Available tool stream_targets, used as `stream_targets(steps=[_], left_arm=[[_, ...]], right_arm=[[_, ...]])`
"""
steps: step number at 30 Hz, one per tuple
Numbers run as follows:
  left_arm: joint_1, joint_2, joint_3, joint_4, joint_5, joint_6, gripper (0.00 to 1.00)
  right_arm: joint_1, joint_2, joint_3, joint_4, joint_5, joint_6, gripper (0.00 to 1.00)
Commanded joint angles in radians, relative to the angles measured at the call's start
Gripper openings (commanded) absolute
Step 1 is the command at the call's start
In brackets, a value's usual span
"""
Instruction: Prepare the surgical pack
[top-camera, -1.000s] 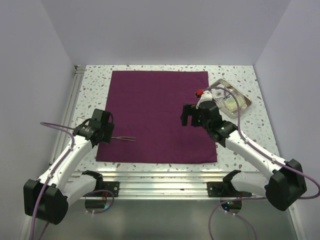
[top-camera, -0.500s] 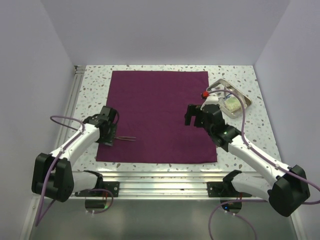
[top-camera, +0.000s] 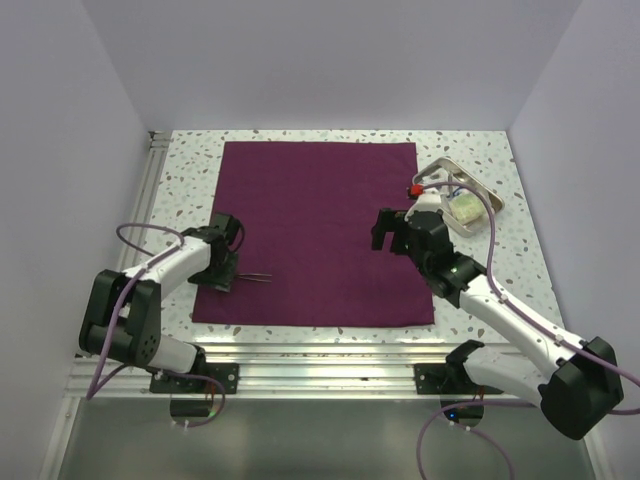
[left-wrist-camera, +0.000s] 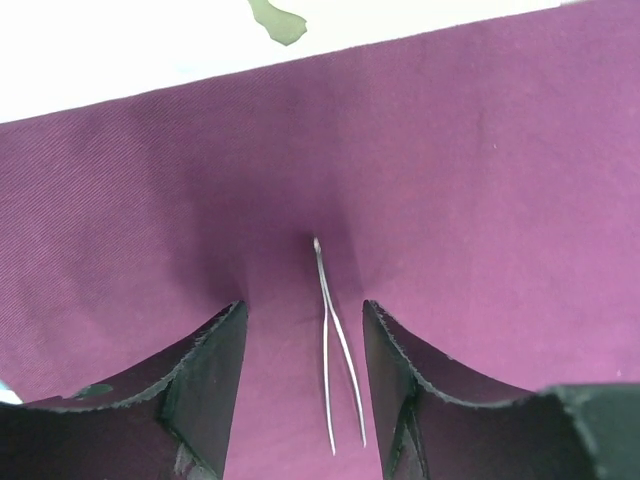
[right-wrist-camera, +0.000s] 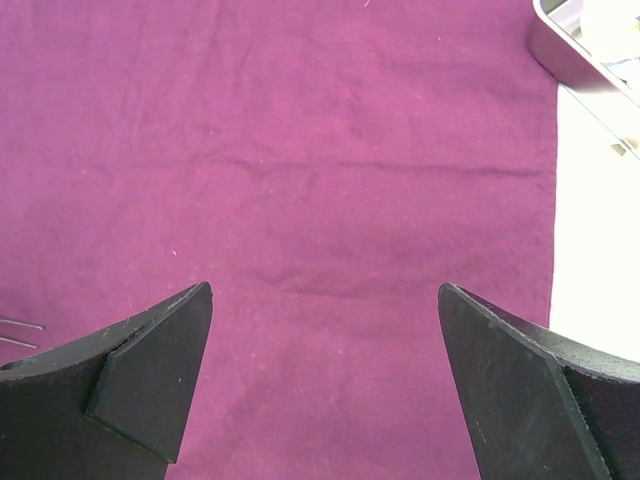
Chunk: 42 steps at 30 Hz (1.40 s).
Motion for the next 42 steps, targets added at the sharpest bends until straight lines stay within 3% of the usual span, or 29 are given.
stream_targets(steps=[1, 5, 15, 22, 30, 34, 38, 42], left_arm=[[0.018, 0.030, 0.014, 0.052, 0.000, -0.004, 0.53], [0.023, 0.061, 0.006, 0.074, 0.012, 0.004, 0.46], [0.030, 0.107, 0.020, 0.099, 0.044, 0.034, 0.00], [0.029, 0.012, -0.002, 0.166, 0.059, 0.174, 0.00], [0.029, -0.121, -0.048, 0.368, 0.164, 0.557, 0.00], [0.027, -0.215, -0.108, 0.554, 0.318, 0.753, 0.00], [0.024, -0.258, -0.166, 0.845, 0.631, 0.875, 0.00], [-0.017, -0.293, -0.204, 0.976, 0.690, 0.949, 0.00]], right_arm=[[-0.003, -0.019, -0.010, 0.049, 0.031, 0.019, 0.99], [-0.001, -0.025, -0.015, 0.047, 0.033, 0.019, 0.99], [-0.001, -0.048, -0.033, 0.063, 0.045, 0.013, 0.99], [-0.001, -0.044, -0.033, 0.066, 0.027, -0.010, 0.99], [-0.001, -0.035, -0.007, 0.063, -0.102, -0.050, 0.99], [0.000, -0.001, 0.013, 0.075, -0.283, -0.052, 0.99], [0.005, 0.105, 0.060, 0.102, -0.563, -0.003, 0.95], [0.028, 0.191, 0.103, 0.157, -0.735, 0.103, 0.90]])
